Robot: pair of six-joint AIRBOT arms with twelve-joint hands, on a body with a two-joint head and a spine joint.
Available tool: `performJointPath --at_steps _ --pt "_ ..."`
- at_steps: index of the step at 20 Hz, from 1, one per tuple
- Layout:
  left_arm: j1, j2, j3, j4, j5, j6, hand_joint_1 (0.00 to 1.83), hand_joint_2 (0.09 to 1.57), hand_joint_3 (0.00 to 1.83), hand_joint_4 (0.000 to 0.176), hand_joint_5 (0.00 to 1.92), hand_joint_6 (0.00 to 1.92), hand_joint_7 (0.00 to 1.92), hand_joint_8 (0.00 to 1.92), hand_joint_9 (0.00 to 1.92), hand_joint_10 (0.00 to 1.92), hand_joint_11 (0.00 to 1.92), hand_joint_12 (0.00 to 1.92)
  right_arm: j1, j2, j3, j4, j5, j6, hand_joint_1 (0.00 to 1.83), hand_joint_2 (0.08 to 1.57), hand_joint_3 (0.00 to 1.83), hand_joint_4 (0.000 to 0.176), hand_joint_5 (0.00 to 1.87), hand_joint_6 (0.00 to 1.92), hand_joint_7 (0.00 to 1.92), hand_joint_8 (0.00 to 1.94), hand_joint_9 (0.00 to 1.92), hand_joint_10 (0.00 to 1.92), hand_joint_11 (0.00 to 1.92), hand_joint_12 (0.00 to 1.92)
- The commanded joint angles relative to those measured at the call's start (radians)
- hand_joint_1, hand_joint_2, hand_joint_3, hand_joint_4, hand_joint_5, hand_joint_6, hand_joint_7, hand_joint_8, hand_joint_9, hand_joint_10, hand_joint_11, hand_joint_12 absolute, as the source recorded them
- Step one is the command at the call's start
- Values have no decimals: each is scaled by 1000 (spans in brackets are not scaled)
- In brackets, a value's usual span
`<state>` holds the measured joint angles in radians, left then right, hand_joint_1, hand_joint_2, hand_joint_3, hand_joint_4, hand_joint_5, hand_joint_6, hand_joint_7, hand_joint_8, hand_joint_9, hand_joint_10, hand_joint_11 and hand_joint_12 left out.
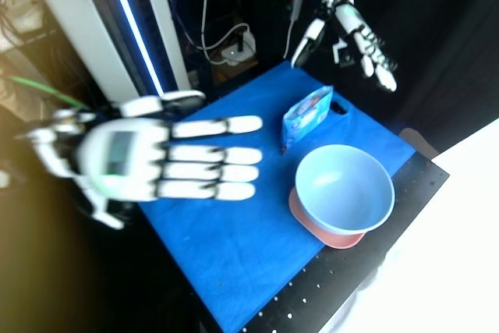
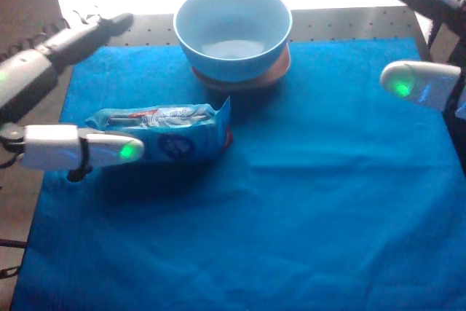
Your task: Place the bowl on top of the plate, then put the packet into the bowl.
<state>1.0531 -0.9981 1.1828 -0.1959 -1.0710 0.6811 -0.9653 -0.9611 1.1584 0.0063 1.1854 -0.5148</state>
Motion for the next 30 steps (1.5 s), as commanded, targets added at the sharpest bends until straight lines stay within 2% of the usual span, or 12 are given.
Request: performJointPath --at_steps 1,4,6,10,12,14,15,16,17,19,24,30 --pt "-20 -9 14 -6 -60 -7 661 783 0 176 84 14 15 5 0 0 0 0 0 -5 -5 13 134 4 97 1158 14 93 0 0 0 0 0 0 0 0" --pt "-77 -53 73 22 68 -12 602 797 4 176 77 7 60 18 12 4 16 7 -10 -6 -5 27 137 4 127 1155 7 125 0 0 0 0 0 0 0 0" --pt "-109 -87 116 46 156 -17 765 820 1 151 104 3 167 7 95 8 63 35 -14 -7 -5 29 137 4 92 1196 14 84 0 0 0 0 0 0 0 0" --pt "-131 -108 143 84 237 -19 952 807 0 163 163 2 285 3 231 5 185 238 -14 -8 0 39 137 4 87 1198 5 88 0 0 0 0 0 0 0 0" --pt "-132 -108 143 96 250 -22 954 851 3 98 292 9 401 8 376 6 176 505 -14 -8 2 41 137 4 106 1163 0 156 0 0 0 0 0 0 0 0" --pt "-132 -108 143 105 251 -34 1031 870 1 0 492 11 563 9 524 12 241 578 -14 -7 3 45 137 4 107 1158 0 159 0 0 0 0 0 0 0 0" --pt "-132 -108 142 107 248 -37 1114 947 1 0 824 27 904 20 810 50 424 724 -16 -7 4 47 137 4 95 1170 2 153 0 0 0 0 0 0 0 0" --pt "-132 -110 142 109 247 -38 1232 1032 3 0 995 615 1147 573 1071 250 641 1166 -18 -8 5 49 137 4 117 1166 0 161 0 0 0 0 0 0 0 0" --pt "-132 -110 142 111 242 -42 1232 1032 3 0 995 615 1147 573 1071 250 641 1166 -19 -8 6 50 137 4 117 1166 0 161 0 0 0 0 0 0 0 0" --pt "-132 -110 142 115 221 -58 1256 1090 1 0 1043 719 1042 1068 1058 781 817 1349 -23 -10 7 53 137 4 101 1170 0 166 0 0 0 0 0 0 0 0" --pt "-133 -86 124 130 152 -81 1265 1112 0 0 1014 716 987 1212 954 1052 785 1415 -38 -13 11 64 137 4 96 1182 3 176 0 0 0 0 0 0 0 0" --pt "-133 -25 75 139 31 -81 1240 1084 0 0 1023 838 1081 913 1061 579 780 1192 -54 -13 11 83 137 5 98 1147 0 176 0 0 0 0 0 0 0 0"
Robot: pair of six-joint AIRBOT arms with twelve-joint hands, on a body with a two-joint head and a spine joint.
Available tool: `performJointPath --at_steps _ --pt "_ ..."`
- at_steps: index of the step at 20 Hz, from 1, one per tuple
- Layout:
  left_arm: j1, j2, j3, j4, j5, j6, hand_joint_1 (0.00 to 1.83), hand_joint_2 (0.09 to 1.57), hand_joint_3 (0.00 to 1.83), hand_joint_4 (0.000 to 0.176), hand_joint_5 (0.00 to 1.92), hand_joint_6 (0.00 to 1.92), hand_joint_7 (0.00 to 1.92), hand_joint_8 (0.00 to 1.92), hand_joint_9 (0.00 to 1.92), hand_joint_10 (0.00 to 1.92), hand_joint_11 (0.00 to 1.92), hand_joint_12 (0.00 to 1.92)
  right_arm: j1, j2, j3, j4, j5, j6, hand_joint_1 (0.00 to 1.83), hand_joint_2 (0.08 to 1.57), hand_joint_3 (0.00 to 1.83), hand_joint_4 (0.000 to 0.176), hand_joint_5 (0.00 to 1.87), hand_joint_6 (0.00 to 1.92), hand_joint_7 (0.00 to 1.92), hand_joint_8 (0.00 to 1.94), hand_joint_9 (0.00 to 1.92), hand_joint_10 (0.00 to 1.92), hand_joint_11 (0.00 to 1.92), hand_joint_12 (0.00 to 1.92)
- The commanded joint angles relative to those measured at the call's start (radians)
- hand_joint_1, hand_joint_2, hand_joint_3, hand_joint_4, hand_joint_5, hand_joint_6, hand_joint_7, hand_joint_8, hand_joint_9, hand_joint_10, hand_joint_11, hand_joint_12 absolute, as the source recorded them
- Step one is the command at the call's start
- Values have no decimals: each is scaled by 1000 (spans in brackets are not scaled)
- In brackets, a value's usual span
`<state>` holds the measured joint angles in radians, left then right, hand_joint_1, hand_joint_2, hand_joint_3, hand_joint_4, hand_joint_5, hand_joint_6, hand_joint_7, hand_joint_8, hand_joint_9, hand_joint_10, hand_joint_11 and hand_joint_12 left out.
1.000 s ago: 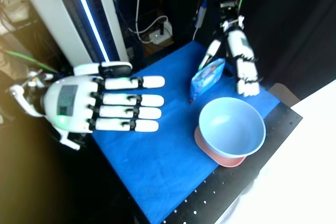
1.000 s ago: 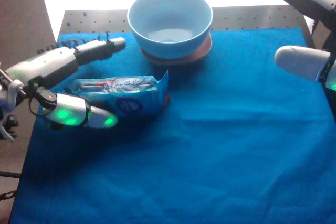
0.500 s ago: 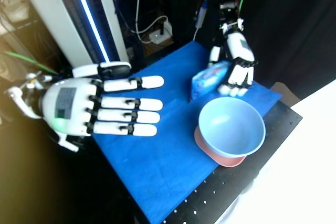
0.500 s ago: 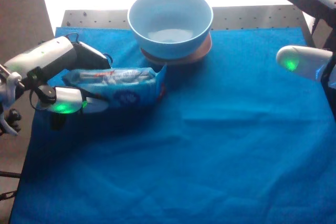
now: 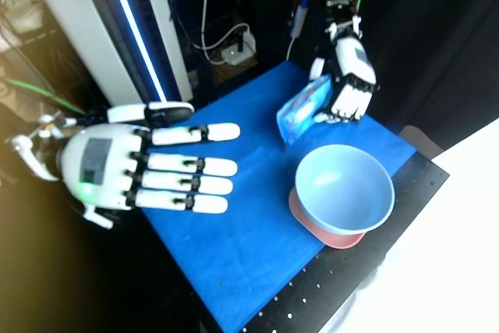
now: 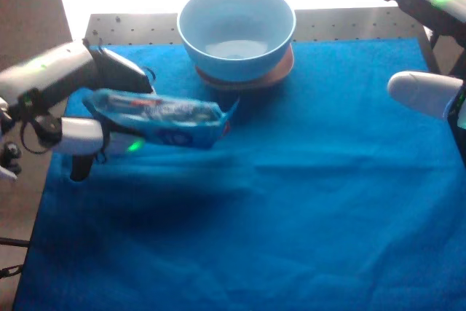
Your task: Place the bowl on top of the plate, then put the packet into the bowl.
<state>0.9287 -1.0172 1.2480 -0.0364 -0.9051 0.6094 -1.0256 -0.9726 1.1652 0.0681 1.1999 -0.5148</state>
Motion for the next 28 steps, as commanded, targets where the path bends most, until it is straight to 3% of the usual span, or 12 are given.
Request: performJointPath --at_steps 1,3,5,8,12,14,16,17,18,23,25,28 --pt "-9 13 -3 -18 -171 -9 1268 1065 1 0 1111 615 1096 994 1136 741 902 1302 4 -1 4 24 122 5 113 1155 0 176 0 0 0 0 0 0 0 0" --pt "-9 35 -20 -15 -220 -9 1280 1066 0 0 1167 479 1064 1088 1100 918 915 1417 1 -2 4 27 122 5 134 1144 0 176 0 0 0 0 0 0 0 0" --pt "-9 59 -35 -14 -279 -9 1260 1069 3 0 1079 720 1098 963 1131 834 947 1264 0 -2 4 29 122 5 89 1160 3 176 0 0 0 0 0 0 0 0" --pt "-24 81 -42 -14 -338 -9 1263 1054 0 0 1120 648 1134 915 1139 839 921 1338 -1 -3 6 30 122 5 145 1153 0 176 0 0 0 0 0 0 0 0" --pt "-90 78 -20 -14 -333 -1 1383 1069 0 0 977 971 1135 719 1011 1030 818 1265 -1 -4 7 32 122 5 141 1159 1 176 0 0 0 0 0 0 0 0" --pt "-138 63 6 -9 -288 8 1396 1051 0 0 1002 827 1177 652 1060 1046 905 1294 -1 -5 7 32 122 5 137 1170 4 176 0 0 0 0 0 0 0 0" --pt "-193 33 44 -1 -229 9 1288 1018 0 0 1121 671 1296 587 1220 759 1006 1346 -1 -5 8 32 122 5 129 1178 6 176 0 0 0 0 0 0 0 0" --pt "-217 17 63 3 -197 9 1384 1005 0 0 1150 576 1376 315 1144 965 993 1342 -1 -6 9 32 122 5 127 1178 5 176 0 0 0 0 0 0 0 0" --pt "-247 -4 86 11 -156 9 1318 999 6 0 1195 499 1332 530 1232 964 1110 1455 -1 -7 9 32 122 5 146 1180 4 176 0 0 0 0 0 0 0 0" --pt "-416 -128 205 96 50 9 1393 1060 1 0 1001 931 1104 735 1056 986 949 988 -3 -9 14 32 122 5 173 1191 5 176 0 0 0 0 0 0 0 0" --pt "-449 -157 233 114 99 9 1393 1063 0 0 984 910 1128 724 1037 1043 965 1083 -3 -11 16 32 121 5 195 1193 4 176 0 0 0 0 0 0 0 0" --pt "-480 -202 275 121 153 9 1270 1044 1 0 1069 742 1214 735 1177 770 993 1350 -3 -13 17 32 119 5 184 1193 2 176 0 0 0 0 0 0 0 0"
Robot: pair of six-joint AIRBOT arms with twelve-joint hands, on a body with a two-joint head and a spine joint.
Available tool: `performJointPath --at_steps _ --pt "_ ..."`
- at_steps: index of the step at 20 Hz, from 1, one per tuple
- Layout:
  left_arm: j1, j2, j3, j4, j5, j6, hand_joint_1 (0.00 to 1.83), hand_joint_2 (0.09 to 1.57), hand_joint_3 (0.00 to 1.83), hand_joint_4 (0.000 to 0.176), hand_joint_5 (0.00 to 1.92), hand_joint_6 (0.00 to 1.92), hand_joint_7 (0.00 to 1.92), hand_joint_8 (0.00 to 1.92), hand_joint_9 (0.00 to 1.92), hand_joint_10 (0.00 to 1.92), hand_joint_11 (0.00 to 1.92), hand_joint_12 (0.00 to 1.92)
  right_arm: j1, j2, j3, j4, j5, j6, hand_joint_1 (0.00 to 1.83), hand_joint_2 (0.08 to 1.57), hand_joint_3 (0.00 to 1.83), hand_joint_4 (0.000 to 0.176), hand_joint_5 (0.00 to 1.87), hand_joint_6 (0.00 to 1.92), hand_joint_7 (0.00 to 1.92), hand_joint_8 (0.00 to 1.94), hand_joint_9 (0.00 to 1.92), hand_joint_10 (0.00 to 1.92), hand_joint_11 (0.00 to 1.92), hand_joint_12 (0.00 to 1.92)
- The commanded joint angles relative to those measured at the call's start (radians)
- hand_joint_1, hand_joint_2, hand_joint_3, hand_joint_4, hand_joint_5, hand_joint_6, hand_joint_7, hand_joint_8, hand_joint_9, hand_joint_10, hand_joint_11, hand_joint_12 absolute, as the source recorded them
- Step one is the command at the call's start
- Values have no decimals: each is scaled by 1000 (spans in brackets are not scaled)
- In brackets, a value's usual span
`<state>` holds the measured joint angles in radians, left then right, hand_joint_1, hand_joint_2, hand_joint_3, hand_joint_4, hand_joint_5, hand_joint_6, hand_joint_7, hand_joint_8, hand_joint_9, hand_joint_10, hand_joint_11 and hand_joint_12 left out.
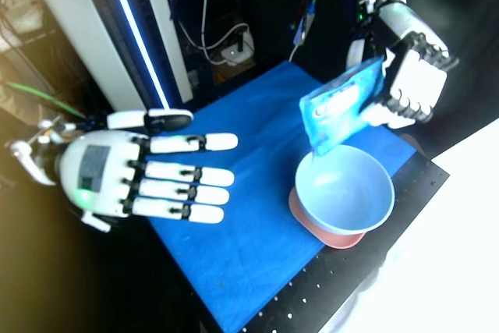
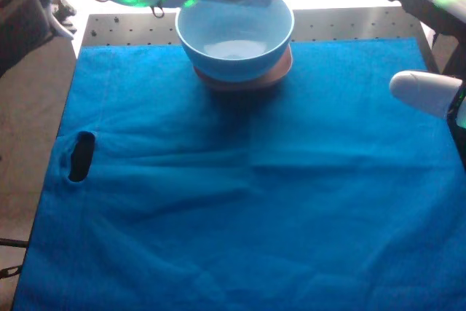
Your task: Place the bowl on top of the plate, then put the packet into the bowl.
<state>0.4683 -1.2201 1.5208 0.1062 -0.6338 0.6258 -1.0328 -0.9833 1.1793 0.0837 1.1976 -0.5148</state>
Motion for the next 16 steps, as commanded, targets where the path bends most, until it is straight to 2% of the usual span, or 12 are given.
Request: performJointPath --at_steps 1,2,3,4,5,6,7,12,13,14,16 --pt "-24 -6 8 -20 -110 -7 1252 1067 2 0 997 884 1176 751 1124 703 944 1337 4 -4 4 16 120 5 169 1196 3 176 0 0 0 0 0 0 0 0" --pt "-28 -13 15 -18 -101 -7 1243 1087 0 0 939 975 1145 790 1105 554 908 1288 4 -5 5 16 120 5 167 1196 3 176 0 0 0 0 0 0 0 0" --pt "-30 -16 18 -16 -95 -6 1089 1126 1 22 927 1048 986 338 992 333 711 1222 4 -5 5 16 120 5 151 1207 7 164 0 0 0 0 0 0 18 8" --pt "-31 -22 24 -16 -84 -5 986 1007 0 0 749 148 860 37 844 102 381 1208 3 -5 5 16 120 5 141 1196 1 176 0 0 0 0 0 0 1 0" --pt "-31 -23 26 -16 -82 -5 986 1007 0 0 749 148 860 37 844 102 381 1208 3 -5 5 16 120 5 141 1196 1 176 0 0 0 0 0 0 1 0" --pt "-31 -26 27 -16 -79 -5 924 994 0 40 683 41 778 7 751 42 172 1220 2 -5 5 16 120 5 143 1201 3 176 0 0 0 0 0 0 0 0" --pt "-31 -28 29 -16 -77 -5 906 996 0 50 641 8 722 1 699 14 89 1247 1 -5 5 16 120 5 163 1199 1 176 0 0 0 0 0 0 0 0" --pt "-23 -30 26 -16 -87 -5 856 1003 0 57 593 0 679 0 684 4 110 1218 -2 -6 5 16 120 6 117 1186 0 176 0 0 0 0 0 0 0 0" --pt "-18 -26 22 -16 -97 -5 827 1004 0 71 578 0 665 0 668 1 103 1211 -3 -6 5 16 120 6 120 1193 0 176 0 0 0 0 0 0 0 0" --pt "-12 -18 13 -16 -113 -5 822 1001 0 73 564 0 653 0 657 0 98 1207 -4 -6 5 16 120 6 126 1199 3 176 0 0 0 0 0 0 0 0" --pt "4 0 -9 -16 -142 -5 812 996 0 99 481 0 572 0 552 0 25 1094 -5 -6 4 16 120 6 132 1198 2 174 0 0 0 0 0 0 0 0"
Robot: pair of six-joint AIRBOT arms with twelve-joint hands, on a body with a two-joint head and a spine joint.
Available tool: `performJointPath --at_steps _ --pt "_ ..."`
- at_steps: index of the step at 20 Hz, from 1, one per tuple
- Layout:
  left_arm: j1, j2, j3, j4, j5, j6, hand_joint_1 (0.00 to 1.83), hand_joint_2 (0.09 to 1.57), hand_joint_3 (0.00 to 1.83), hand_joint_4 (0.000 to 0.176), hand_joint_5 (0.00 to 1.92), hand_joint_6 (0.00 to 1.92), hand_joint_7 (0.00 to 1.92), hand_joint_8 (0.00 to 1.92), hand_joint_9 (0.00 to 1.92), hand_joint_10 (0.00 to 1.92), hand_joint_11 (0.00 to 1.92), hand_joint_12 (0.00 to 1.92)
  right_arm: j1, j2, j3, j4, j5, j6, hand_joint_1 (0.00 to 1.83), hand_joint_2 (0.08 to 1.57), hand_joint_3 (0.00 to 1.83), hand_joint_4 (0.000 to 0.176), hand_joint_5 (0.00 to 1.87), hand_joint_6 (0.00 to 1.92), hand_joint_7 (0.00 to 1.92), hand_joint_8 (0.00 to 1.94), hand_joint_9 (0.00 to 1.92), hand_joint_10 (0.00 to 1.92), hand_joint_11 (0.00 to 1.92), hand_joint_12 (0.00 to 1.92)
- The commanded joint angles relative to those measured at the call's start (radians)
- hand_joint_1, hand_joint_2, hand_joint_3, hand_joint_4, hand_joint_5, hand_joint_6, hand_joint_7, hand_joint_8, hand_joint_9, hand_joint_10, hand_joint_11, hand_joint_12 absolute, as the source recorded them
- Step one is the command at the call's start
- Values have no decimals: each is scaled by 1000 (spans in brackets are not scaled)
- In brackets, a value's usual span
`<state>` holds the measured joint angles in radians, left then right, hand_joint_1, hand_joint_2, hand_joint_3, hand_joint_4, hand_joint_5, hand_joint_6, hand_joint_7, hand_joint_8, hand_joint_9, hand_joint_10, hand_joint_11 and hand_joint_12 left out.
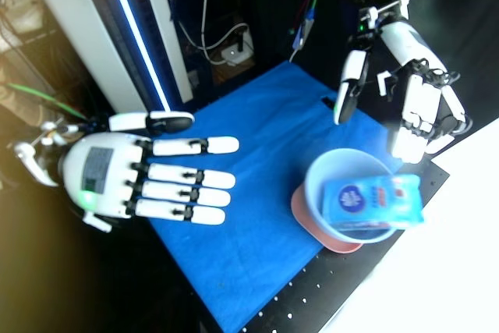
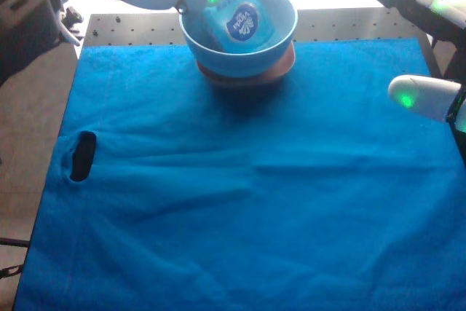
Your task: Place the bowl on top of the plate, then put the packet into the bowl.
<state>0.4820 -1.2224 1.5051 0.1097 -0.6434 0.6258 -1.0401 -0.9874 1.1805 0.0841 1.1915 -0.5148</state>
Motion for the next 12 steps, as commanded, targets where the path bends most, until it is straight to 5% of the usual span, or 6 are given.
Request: performJointPath --at_steps 1,7,8,10,11,12 --pt "-2 10 -3 -19 -147 -5 819 991 0 100 464 0 559 0 530 0 4 1087 2 -2 3 16 126 6 144 1198 1 175 0 0 0 0 0 0 0 0" --pt "73 89 -76 -42 -260 -6 844 978 0 100 425 1 510 1 471 0 14 962 -2 0 1 19 127 12 166 1198 1 174 0 0 0 0 0 0 0 0" --pt "107 113 -100 -63 -298 -5 809 965 0 116 382 0 455 0 401 0 2 878 -2 4 -1 19 127 13 161 1208 4 170 0 0 0 0 0 0 0 0" --pt "194 162 -148 -120 -388 -4 750 960 0 109 267 3 255 3 206 1 0 579 -2 17 -10 20 128 13 157 1220 8 173 0 0 0 0 0 0 0 0" --pt "234 184 -171 -146 -429 -4 743 974 3 121 210 1 158 0 110 0 0 337 -3 22 -15 20 130 13 154 1215 4 175 0 0 0 0 0 0 0 0" --pt "270 204 -194 -164 -467 -1 755 973 1 115 183 1 115 2 54 3 0 196 -4 24 -18 20 131 13 159 1229 10 161 0 0 0 0 0 0 0 0"
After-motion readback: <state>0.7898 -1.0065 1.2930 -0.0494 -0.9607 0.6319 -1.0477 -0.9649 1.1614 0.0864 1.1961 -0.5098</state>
